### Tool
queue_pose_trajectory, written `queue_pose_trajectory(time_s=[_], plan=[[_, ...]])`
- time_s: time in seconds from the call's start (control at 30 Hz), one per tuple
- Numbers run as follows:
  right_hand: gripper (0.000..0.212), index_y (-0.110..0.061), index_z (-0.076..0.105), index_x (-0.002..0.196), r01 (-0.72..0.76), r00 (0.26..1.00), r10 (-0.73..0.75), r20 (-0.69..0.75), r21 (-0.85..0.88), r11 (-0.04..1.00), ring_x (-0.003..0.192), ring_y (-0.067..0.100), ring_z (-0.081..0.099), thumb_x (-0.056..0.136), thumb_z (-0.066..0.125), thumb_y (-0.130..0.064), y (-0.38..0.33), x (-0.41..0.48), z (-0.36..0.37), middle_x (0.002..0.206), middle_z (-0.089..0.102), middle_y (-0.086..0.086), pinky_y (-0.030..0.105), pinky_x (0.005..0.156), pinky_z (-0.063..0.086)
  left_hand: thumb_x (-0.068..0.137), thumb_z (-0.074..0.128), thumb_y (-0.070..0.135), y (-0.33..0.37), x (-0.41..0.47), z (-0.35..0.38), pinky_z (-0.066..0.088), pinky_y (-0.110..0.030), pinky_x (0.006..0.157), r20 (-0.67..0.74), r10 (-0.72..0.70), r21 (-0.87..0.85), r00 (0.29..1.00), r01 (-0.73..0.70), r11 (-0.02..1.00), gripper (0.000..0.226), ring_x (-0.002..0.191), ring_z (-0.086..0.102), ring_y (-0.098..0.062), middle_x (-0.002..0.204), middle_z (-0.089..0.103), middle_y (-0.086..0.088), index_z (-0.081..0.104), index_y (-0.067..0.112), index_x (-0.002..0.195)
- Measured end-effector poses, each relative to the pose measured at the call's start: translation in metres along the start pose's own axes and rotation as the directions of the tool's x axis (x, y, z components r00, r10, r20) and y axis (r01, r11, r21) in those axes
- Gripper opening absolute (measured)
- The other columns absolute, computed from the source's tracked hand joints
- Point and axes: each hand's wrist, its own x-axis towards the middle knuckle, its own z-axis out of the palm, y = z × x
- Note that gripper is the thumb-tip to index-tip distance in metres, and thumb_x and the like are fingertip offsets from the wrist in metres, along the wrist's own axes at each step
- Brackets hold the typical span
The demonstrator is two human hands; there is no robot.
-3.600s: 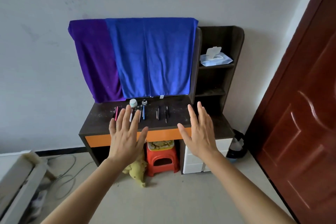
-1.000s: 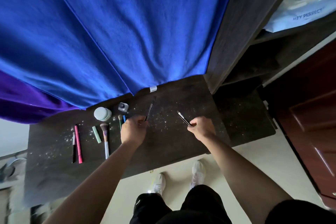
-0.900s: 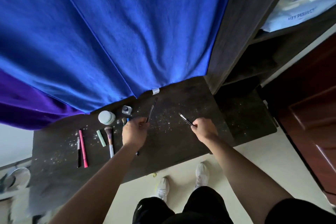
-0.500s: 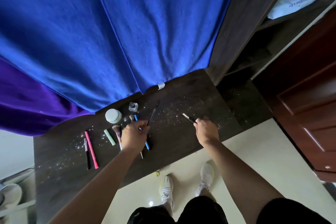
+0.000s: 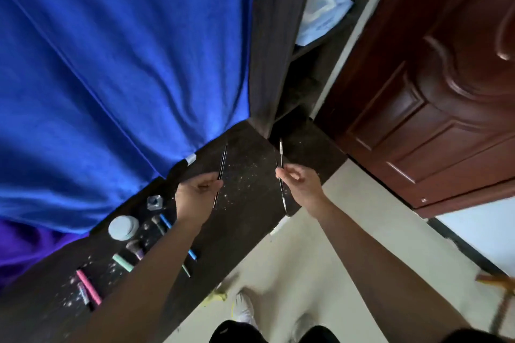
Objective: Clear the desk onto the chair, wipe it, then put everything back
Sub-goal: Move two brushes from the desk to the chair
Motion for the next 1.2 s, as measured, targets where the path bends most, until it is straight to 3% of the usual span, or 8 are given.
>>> queue_pose_trajectory(time_s=[0.1, 0.23, 0.33, 0.5, 0.7, 0.9, 1.0, 1.2], plan=[[0.005, -0.022, 0.076, 0.090, 0.030, 0.990, 0.006, -0.139, 0.261, 0.965, 0.076, 0.006, 0.063, 0.091, 0.074, -0.026, -0.019, -0.019, -0.055, 0.084, 0.075, 0.008, 0.020, 0.065, 0.049, 0.083, 0.076, 0.004, 0.044, -0.004, 0.040, 0.050, -0.010, 0.066, 0.107, 0.074, -0.134, 0.991, -0.059, 0.989, 0.022, 0.061, 0.061, 0.005, 0.077, 0.071, 0.005, 0.075, 0.008, 0.104], [0.003, -0.020, 0.075, 0.090, 0.144, 0.946, -0.025, -0.323, 0.348, 0.926, 0.068, 0.003, 0.063, 0.090, 0.074, -0.017, -0.022, -0.058, -0.136, 0.074, 0.072, -0.009, 0.019, 0.067, 0.052, 0.084, 0.074, 0.001, 0.106, -0.031, 0.103, 0.054, -0.030, 0.076, 0.291, 0.161, -0.279, 0.943, -0.077, 0.957, 0.019, 0.068, 0.061, -0.007, 0.075, 0.072, 0.004, 0.074, 0.008, 0.102], [0.007, -0.023, 0.076, 0.088, 0.194, 0.885, -0.011, -0.465, 0.347, 0.918, 0.069, 0.003, 0.066, 0.089, 0.075, -0.016, -0.006, -0.102, -0.196, 0.073, 0.074, -0.008, 0.020, 0.069, 0.057, 0.085, 0.074, 0.004, 0.140, -0.069, 0.154, 0.057, -0.036, 0.079, 0.450, 0.239, -0.323, 0.860, -0.093, 0.942, 0.018, 0.077, 0.064, -0.016, 0.083, 0.074, -0.004, 0.075, 0.019, 0.095], [0.007, -0.026, 0.078, 0.089, 0.214, 0.783, 0.068, -0.618, 0.372, 0.903, 0.069, 0.003, 0.066, 0.087, 0.078, -0.019, 0.049, -0.197, -0.279, 0.076, 0.075, -0.007, 0.018, 0.065, 0.056, 0.085, 0.073, 0.002, 0.167, -0.165, 0.234, 0.059, -0.035, 0.078, 0.625, 0.349, -0.370, 0.698, -0.129, 0.920, 0.017, 0.079, 0.067, -0.017, 0.084, 0.076, -0.001, 0.077, 0.016, 0.093], [0.006, -0.028, 0.079, 0.089, 0.199, 0.682, 0.141, -0.718, 0.368, 0.908, 0.081, 0.012, 0.073, 0.083, 0.081, -0.027, 0.138, -0.335, -0.362, 0.085, 0.078, 0.001, 0.026, 0.074, 0.061, 0.083, 0.077, 0.006, 0.167, -0.322, 0.314, 0.060, -0.026, 0.069, 0.733, 0.396, -0.382, 0.553, -0.147, 0.912, 0.016, 0.067, 0.065, -0.005, 0.076, 0.074, 0.006, 0.075, 0.017, 0.095], [0.014, -0.019, 0.077, 0.099, 0.221, 0.542, 0.173, -0.823, 0.338, 0.915, 0.076, 0.005, 0.071, 0.086, 0.078, -0.023, 0.232, -0.489, -0.450, 0.081, 0.077, -0.004, 0.019, 0.067, 0.056, 0.084, 0.076, 0.006, 0.153, -0.498, 0.386, 0.055, -0.018, 0.065, 0.808, 0.430, -0.390, 0.402, -0.182, 0.903, 0.019, 0.069, 0.067, -0.003, 0.078, 0.076, 0.008, 0.074, 0.022, 0.093], [0.006, -0.029, 0.079, 0.093, 0.232, 0.463, 0.194, -0.865, 0.329, 0.915, 0.076, 0.007, 0.070, 0.088, 0.077, -0.025, 0.268, -0.552, -0.495, 0.081, 0.077, -0.002, 0.022, 0.071, 0.058, 0.083, 0.076, 0.004, 0.146, -0.573, 0.420, 0.053, -0.016, 0.064, 0.836, 0.443, -0.383, 0.324, -0.233, 0.894, 0.019, 0.071, 0.067, -0.006, 0.085, 0.076, 0.000, 0.075, 0.017, 0.096], [0.002, -0.029, 0.079, 0.088, 0.262, 0.357, 0.271, -0.894, 0.374, 0.890, 0.083, 0.017, 0.071, 0.086, 0.078, -0.030, 0.331, -0.614, -0.560, 0.092, 0.075, 0.012, 0.031, 0.075, 0.061, 0.082, 0.078, 0.007, 0.142, -0.666, 0.487, 0.055, -0.019, 0.066, 0.872, 0.419, -0.345, 0.252, -0.291, 0.892, 0.020, 0.073, 0.068, -0.007, 0.083, 0.076, 0.003, 0.075, 0.018, 0.099]])
